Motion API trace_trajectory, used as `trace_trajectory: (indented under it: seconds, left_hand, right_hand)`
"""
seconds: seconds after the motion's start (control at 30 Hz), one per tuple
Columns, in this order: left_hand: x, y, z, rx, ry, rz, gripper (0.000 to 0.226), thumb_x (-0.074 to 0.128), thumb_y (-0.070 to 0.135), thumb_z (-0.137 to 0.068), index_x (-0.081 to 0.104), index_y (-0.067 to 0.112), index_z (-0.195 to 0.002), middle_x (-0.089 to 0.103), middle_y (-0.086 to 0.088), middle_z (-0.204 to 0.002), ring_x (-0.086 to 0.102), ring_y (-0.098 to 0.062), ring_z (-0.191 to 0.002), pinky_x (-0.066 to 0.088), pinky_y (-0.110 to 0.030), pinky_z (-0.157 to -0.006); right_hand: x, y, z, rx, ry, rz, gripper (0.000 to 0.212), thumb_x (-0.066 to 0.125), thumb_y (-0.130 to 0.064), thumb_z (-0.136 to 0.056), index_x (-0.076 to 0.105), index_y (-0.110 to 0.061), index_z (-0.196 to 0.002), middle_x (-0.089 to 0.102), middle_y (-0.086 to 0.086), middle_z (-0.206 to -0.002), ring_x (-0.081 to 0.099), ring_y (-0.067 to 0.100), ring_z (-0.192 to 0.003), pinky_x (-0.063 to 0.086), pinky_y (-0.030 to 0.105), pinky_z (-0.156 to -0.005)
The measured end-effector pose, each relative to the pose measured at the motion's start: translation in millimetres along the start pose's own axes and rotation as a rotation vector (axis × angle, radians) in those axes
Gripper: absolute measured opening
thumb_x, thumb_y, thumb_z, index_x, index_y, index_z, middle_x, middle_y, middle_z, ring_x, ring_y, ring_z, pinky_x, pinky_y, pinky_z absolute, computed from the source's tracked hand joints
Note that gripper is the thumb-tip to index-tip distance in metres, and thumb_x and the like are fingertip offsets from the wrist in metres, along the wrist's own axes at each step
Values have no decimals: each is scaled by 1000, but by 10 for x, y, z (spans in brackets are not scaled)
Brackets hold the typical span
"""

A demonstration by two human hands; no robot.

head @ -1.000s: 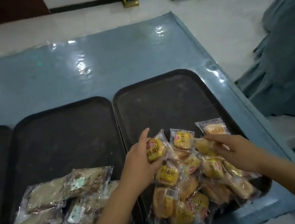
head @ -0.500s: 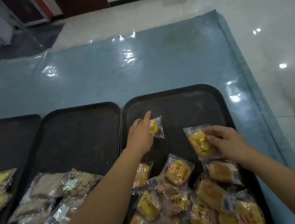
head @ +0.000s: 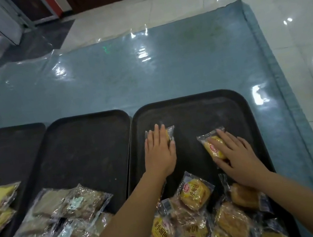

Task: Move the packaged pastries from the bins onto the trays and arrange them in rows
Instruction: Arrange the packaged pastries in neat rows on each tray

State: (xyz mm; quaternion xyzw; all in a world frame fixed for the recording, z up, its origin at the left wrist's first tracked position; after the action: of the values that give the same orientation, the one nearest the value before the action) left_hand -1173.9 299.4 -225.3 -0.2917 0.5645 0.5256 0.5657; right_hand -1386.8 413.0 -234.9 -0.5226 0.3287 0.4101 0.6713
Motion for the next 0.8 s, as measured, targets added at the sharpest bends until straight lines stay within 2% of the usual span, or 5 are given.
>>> trace_trajectory:
  seconds: [0.23,0.4,0.5,0.67,0.8]
  left_hand:
    - [150,-61,-235,13,54,-113,63,19,47,-105,-10,27,-158,-14,-3,-166,-17,-24,-152,-11,-44,-122]
    - [49,-216,-629,8,46,-107,63,18,47,-106,-10,27,-158,-16,-4,-166,-17,-25,-152,-8,-47,-124]
    - [-8,-290,-777,17,47,-90,66,20,52,-104,-11,29,-158,-17,-5,-166,-19,-27,-151,-8,-45,-123]
    - [-13,-361,-830,-3,68,-88,69,17,59,-102,-11,29,-158,-16,-7,-166,-17,-28,-152,-9,-44,-122]
    - [36,-356,-871,1,85,-94,70,17,59,-102,-11,29,-158,-16,-8,-166,-18,-29,-152,-9,-46,-123]
  right_hand:
    - [81,85,3,79,135,-40,65,31,-69,-89,23,-46,-149,16,-6,-162,18,20,-147,15,46,-118]
    - [111,53,21,158,57,-89,66,37,-66,-89,10,-53,-147,-1,-16,-162,2,16,-149,1,38,-117]
    - [141,-57,122,267,59,-101,70,41,-64,-89,8,-50,-149,-5,-16,-162,-11,15,-149,-2,40,-116]
    - [260,-253,364,412,86,-53,74,30,-70,-84,-5,-49,-147,-19,-13,-160,-20,16,-148,-1,47,-120]
    - [322,-303,440,468,64,-58,80,20,-75,-79,-18,-50,-145,-28,-12,-158,-25,16,-146,-5,45,-121]
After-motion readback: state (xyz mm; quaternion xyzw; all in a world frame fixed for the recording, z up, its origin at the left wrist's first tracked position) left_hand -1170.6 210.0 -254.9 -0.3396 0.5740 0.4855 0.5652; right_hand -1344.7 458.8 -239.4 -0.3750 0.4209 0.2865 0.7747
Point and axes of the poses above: each hand's wrist, its own z-axis away from the middle knuckle, its own x-axis out of the palm, y = z × x, the point moved 4 cm from there along -z, towards the middle knuckle
